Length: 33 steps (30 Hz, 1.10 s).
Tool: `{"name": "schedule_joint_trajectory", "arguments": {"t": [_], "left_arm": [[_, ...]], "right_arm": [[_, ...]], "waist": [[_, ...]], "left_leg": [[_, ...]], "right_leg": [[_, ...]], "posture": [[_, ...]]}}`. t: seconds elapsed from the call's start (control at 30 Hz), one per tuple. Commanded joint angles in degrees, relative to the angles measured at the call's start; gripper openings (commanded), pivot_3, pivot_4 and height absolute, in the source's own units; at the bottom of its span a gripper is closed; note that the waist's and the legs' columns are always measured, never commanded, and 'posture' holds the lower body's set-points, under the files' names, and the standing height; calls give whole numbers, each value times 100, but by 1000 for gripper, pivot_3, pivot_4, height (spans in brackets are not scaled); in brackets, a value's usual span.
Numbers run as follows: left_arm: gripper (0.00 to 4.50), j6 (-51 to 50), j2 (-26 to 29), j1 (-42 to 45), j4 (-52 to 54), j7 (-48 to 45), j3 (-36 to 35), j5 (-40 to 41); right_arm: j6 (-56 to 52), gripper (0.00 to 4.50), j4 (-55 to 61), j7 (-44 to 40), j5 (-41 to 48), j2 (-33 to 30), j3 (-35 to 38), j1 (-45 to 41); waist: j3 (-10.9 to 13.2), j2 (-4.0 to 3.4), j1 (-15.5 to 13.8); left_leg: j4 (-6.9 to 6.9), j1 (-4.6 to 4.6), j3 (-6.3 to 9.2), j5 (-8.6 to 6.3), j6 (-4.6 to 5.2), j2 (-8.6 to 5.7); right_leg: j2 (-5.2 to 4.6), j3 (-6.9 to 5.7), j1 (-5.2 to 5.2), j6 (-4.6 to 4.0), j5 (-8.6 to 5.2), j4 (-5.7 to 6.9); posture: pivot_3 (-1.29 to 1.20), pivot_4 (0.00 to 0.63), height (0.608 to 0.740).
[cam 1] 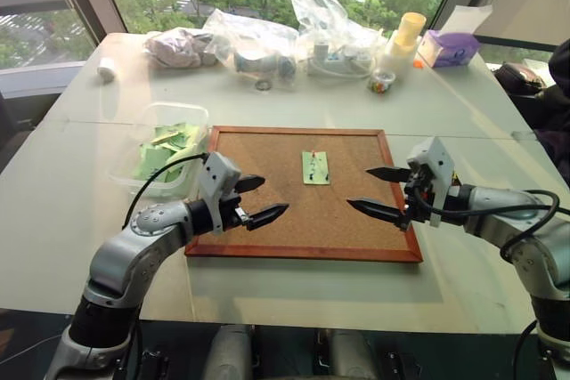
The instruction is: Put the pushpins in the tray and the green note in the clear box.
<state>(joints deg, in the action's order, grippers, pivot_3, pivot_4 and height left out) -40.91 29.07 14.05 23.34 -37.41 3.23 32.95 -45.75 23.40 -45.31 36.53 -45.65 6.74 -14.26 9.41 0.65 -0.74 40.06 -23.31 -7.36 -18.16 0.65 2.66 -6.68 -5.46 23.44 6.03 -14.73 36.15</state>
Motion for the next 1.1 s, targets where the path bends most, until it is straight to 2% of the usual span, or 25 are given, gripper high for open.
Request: {"name": "schedule_joint_trajectory", "arguments": {"t": [0.03,0.3,0.37,0.43,0.47,0.6,0.63,0.67,0.87,1.1], "left_arm": [[4461,234,31,10,67,-51,-122,-73],[4461,715,-21,45,-163,-103,-44,-324],[3913,815,-45,66,-243,-121,-17,-398],[3169,924,-79,99,-348,-166,41,-481],[2556,1004,-85,121,-418,-205,99,-562],[671,1265,-163,235,-689,-326,278,-806],[246,1364,-235,304,-781,-343,335,-864],[50,1462,-326,382,-889,-337,369,-914],[50,1861,-670,589,-1557,-378,758,-1391],[50,2337,-1046,581,-2264,-239,837,-1799]], "right_arm": [[80,4500,78,0,20,32,56,-70],[59,4500,76,7,10,42,50,-94],[65,4500,73,4,-2,38,41,-100],[70,4500,58,5,-6,52,24,-120],[79,4500,39,17,-18,76,1,-155],[96,4500,-76,71,-77,185,-102,-332],[110,4500,-124,83,-127,226,-174,-397],[96,4500,-190,106,-174,278,-260,-491],[278,4500,-1212,415,-755,900,-835,-1448],[877,4500,-2803,479,-1476,1707,-1371,-2369]], "waist": [[0,0,2],[0,0,2],[0,0,2],[0,0,0],[0,0,0],[0,0,3],[0,-1,0],[0,0,-2],[-2,-3,23],[-2,-3,19]], "left_leg": [[0,0,0,0,0,0],[0,0,-1,0,0,-1],[0,0,-1,0,0,-1],[0,0,-1,0,0,-1],[0,0,-1,0,0,-1],[0,0,-2,0,0,-1],[0,0,-2,0,0,-1],[0,0,-3,0,0,-2],[1,2,-17,1,-1,-3],[1,-1,-25,3,-3,-2]], "right_leg": [[0,0,0,0,0,0],[0,0,0,0,0,0],[0,0,0,0,0,0],[0,0,0,0,0,0],[0,0,0,0,0,0],[0,0,1,0,0,1],[1,0,1,0,0,1],[0,-1,0,0,0,0],[2,-1,1,0,0,4],[5,-1,4,1,0,4]], "posture": [[0,150,740],[0,150,740],[0,150,740],[0,150,740],[0,150,740],[0,150,740],[0,150,740],[0,150,740],[0,150,740],[0,150,740]]}}
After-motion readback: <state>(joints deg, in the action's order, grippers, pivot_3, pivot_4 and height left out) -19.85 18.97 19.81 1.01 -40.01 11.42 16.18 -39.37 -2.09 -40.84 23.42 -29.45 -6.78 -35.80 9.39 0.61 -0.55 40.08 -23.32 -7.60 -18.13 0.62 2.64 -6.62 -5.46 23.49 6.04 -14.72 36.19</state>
